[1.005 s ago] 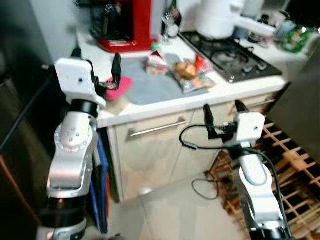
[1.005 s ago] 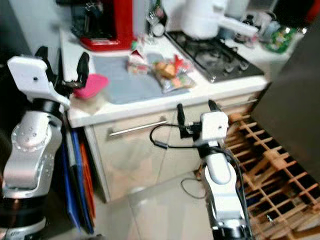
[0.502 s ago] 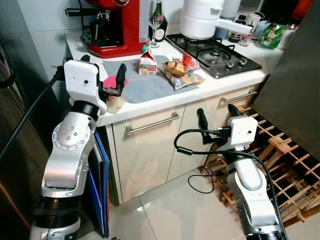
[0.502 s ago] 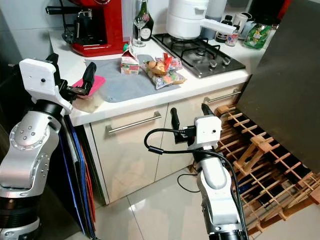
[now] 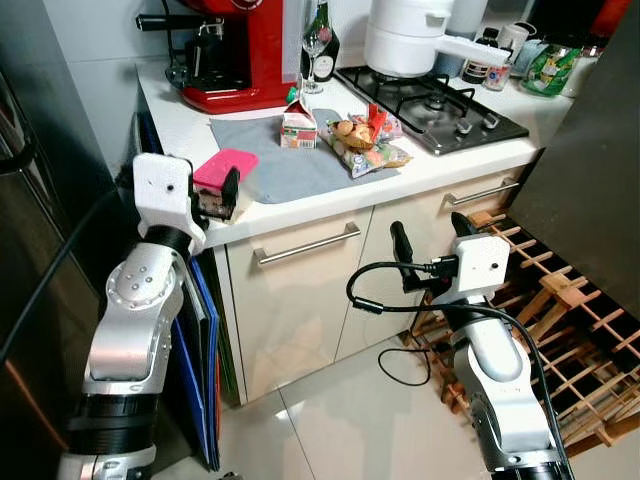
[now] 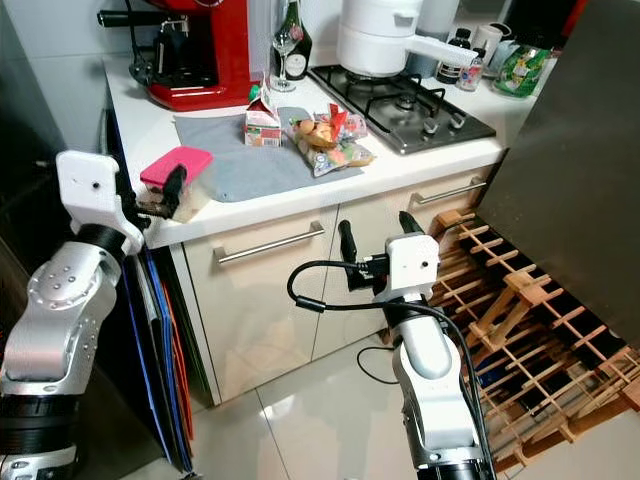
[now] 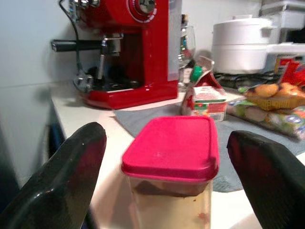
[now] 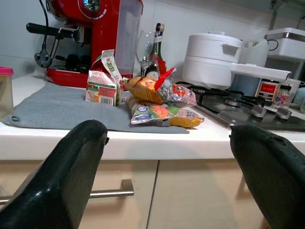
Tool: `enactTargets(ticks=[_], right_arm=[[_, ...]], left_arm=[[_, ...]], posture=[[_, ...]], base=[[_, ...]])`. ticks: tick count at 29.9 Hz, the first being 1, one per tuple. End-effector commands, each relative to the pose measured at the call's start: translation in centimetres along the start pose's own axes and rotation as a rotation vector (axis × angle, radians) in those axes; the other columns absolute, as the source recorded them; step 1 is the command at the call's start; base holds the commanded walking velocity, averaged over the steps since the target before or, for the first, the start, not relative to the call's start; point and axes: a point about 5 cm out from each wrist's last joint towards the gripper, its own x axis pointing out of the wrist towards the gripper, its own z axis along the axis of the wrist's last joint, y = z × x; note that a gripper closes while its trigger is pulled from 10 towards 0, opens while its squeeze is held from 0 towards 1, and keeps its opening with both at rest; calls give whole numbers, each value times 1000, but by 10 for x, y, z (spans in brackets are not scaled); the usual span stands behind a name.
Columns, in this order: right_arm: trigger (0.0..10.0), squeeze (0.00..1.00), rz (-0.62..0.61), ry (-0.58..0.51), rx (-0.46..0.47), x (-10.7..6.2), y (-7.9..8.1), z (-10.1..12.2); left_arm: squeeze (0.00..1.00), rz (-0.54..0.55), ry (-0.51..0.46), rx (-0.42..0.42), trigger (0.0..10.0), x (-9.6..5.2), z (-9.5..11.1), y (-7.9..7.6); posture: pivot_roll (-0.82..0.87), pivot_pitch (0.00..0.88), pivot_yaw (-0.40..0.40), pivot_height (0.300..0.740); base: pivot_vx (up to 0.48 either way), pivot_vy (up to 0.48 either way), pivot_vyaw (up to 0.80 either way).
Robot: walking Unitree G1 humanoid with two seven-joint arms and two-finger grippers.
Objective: Restocking fridge
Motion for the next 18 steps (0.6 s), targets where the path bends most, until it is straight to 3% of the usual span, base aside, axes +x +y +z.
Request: enactTargets(ticks=[1,6,18], right_arm=[[10000,0,-2,1,-4,0,-2,0],[10000,0,-2,1,-6,0,-3,0],[10000,0,-11,7,-15,-4,-7,1]], left_arm=[[0,-42,-29,-32,10000,4,3,-3],[0,-65,-9,-7,10000,8,-7,-2],[0,-32,29,-43,10000,15,-26,7]], posture=[[-24,0,-45,740],[-27,0,-44,740],[-57,0,-43,740]], base=[[0,0,0],[0,0,0],[0,0,0]])
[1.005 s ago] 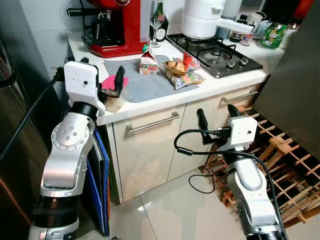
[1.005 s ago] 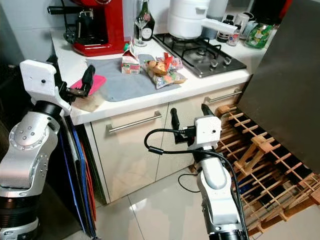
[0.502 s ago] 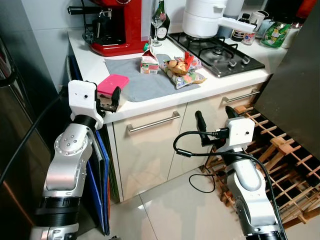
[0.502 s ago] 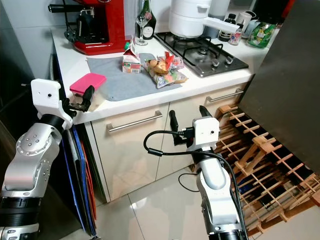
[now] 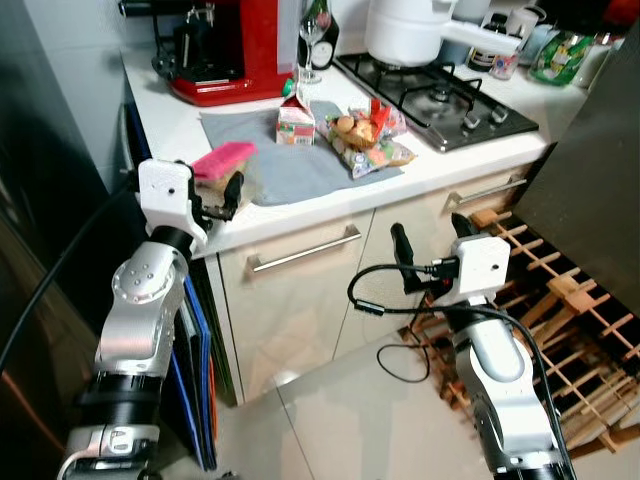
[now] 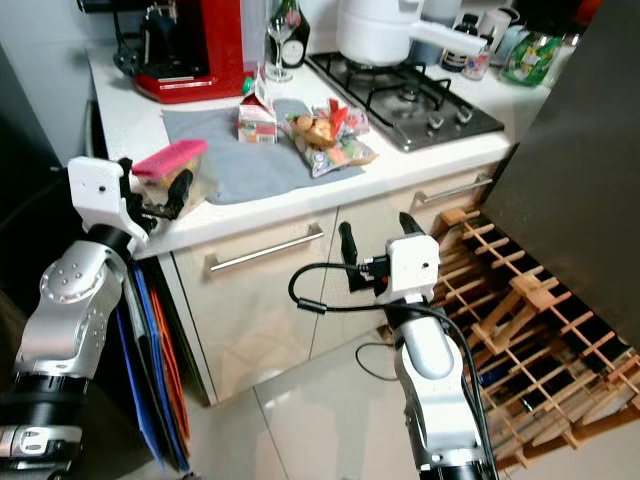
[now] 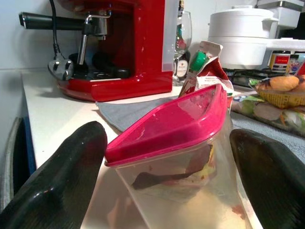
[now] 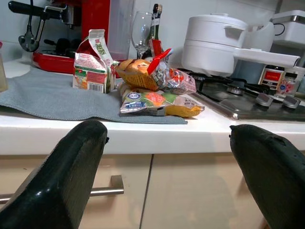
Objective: Restocking fridge
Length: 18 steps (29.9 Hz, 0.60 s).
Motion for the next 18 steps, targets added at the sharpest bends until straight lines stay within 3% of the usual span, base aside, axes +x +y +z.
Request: enactTargets(ticks=[1,9,18], right_arm=[[10000,0,-14,0,-9,-3,-5,2],[10000,0,-11,6,-14,-3,-7,1],[10000,0,-2,6,-12,-3,-6,1]], left_arm=[[0,-8,46,-16,10000,0,-10,-1],[0,22,-44,-47,10000,0,10,7],[0,-16,-129,-85,10000,0,39,-1]], posture=[[-58,0,-44,740],[-53,0,-48,740],[-44,0,-54,740]], base=[[0,0,0],[0,0,0],[0,0,0]])
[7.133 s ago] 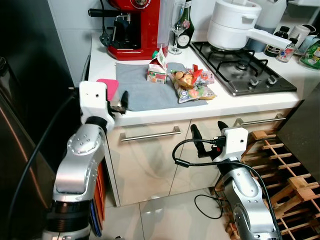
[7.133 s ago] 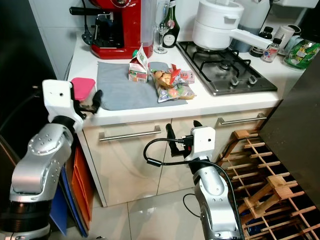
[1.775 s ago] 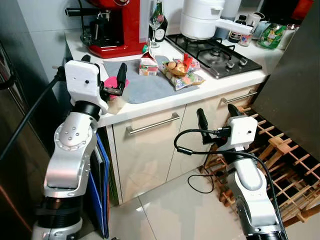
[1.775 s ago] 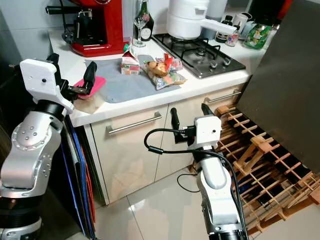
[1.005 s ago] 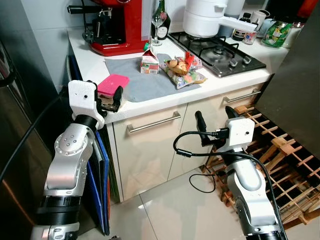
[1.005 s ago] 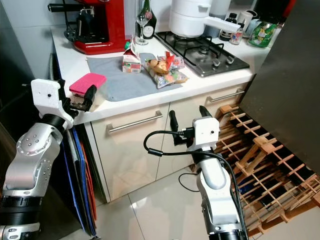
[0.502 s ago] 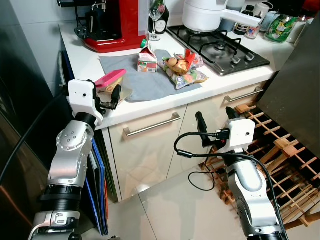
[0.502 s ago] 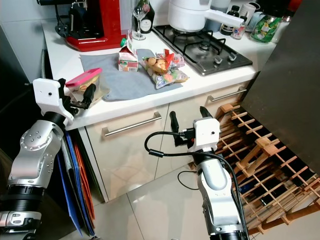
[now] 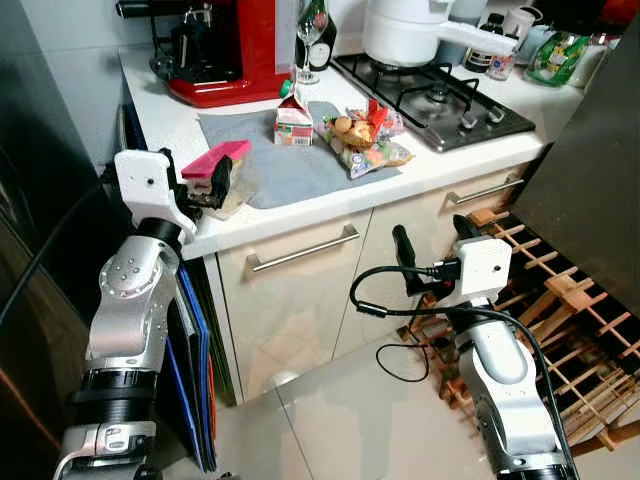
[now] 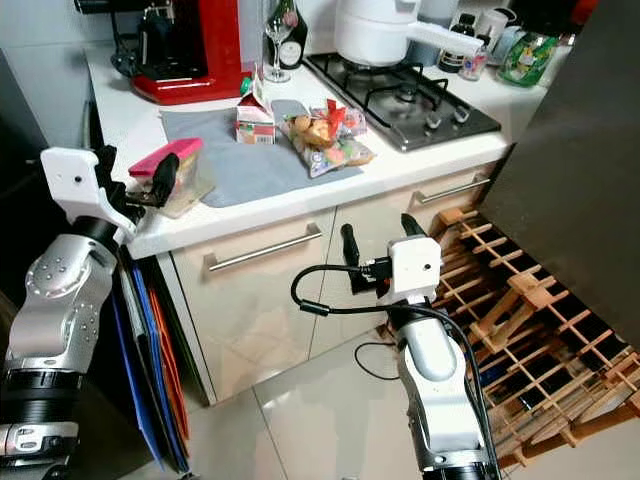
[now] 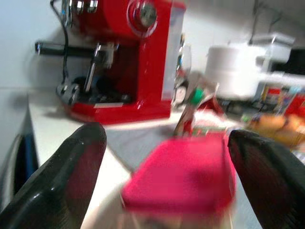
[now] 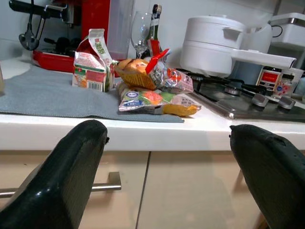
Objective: Restocking fridge
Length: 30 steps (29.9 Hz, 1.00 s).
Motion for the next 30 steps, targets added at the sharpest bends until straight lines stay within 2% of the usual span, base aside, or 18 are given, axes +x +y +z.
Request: enactTargets(ticks=[1,8,12,15,18,22,25,30], right_arm=[[10000,0,-4,0,-2,-1,-3,2],[10000,0,0,-1,-1,-1,-3,2],[10000,0,-1,-1,-3,-1,-4,3],[10000,0,-4,-1,-8,-3,-6,3],[10000,0,-7,1,-11,-4,-7,3],[10000,0,-4,1,-9,-4,-6,3],[10000,0,4,1,-5,-3,-4,3],[10000,0,12,1,-4,-2,-3,4]], left_arm=[[0,-27,-19,-25,10000,4,9,-7],[0,-42,87,-153,10000,3,-9,-9],[0,-113,111,-146,10000,-1,-14,-12],[0,-157,107,-73,10000,-4,-9,-10],[0,-153,111,-22,10000,-8,-7,-11],[0,-140,140,28,10000,-13,-14,-15],[0,-111,176,17,10000,-16,-23,-13],[0,-94,176,-14,10000,-18,-26,-12]], posture=[[-44,0,-54,740],[-49,0,-55,740],[-56,0,-56,740],[-62,0,-55,740],[-60,0,-57,740],[-54,0,-61,740],[-48,0,-67,740],[-45,0,-72,740]], base=[[0,0,0],[0,0,0],[0,0,0],[0,0,0],[0,0,0],[0,0,0],[0,0,0],[0,0,0]])
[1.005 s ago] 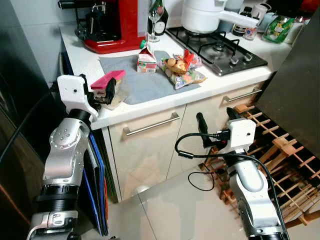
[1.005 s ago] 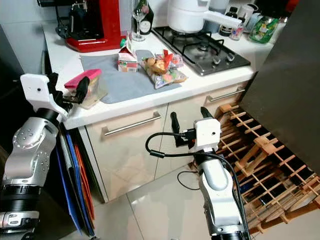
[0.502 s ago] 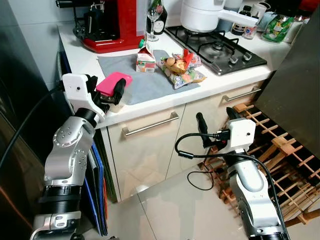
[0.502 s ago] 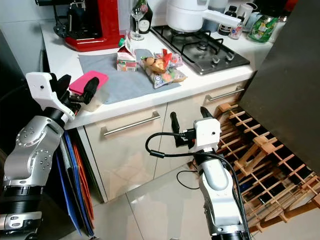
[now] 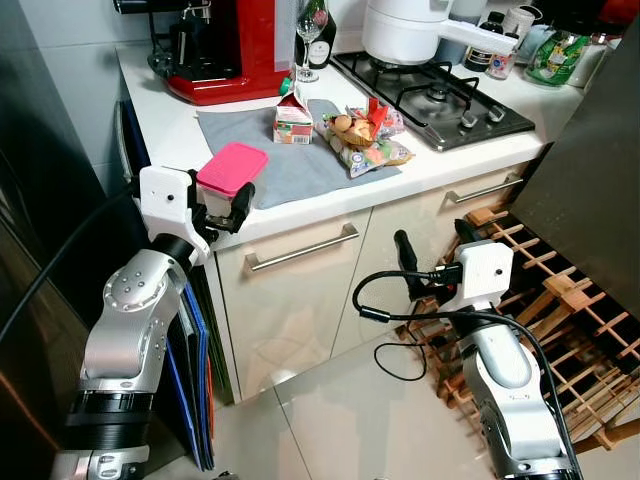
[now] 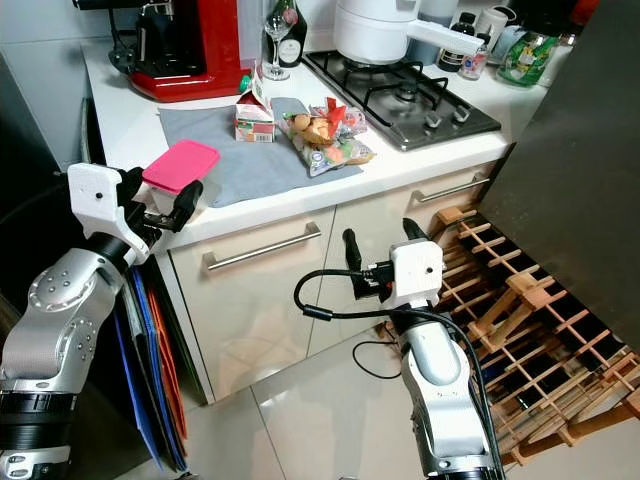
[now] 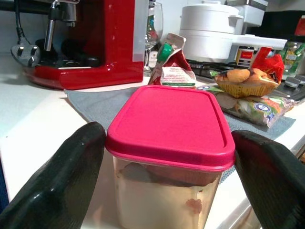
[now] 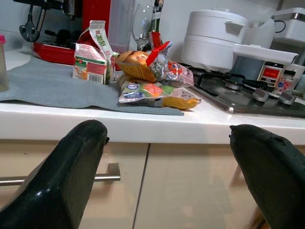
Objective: Restocking fridge
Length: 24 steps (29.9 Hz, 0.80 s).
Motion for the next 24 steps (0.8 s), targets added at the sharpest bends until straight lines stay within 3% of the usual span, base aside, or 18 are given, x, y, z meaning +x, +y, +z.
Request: enactTargets(ticks=[1,13,21,22,23,24], right_arm=[[10000,0,2,-22,1,2,-1,7],[10000,0,6,-25,-1,3,-1,8],[10000,0,4,-24,-1,3,0,8],[10000,0,4,-23,0,3,0,8],[10000,0,4,-23,0,3,0,8],[10000,0,4,-23,0,3,0,8]], left_arm=[[0,10,17,-19,10000,-1,-6,-1],[0,47,44,48,10000,17,-17,-15],[0,101,39,60,10000,23,-20,-13],[0,107,37,63,6314,24,-20,-12],[0,112,35,59,0,24,-21,-11],[0,117,42,60,0,24,-23,-10]], posture=[[-47,0,-73,740],[-62,0,-69,740],[-62,0,-68,740],[-63,0,-67,740],[-63,0,-67,740],[-62,0,-67,740]], base=[[0,0,0],[0,0,0],[0,0,0],[0,0,0],[0,0,0],[0,0,0]])
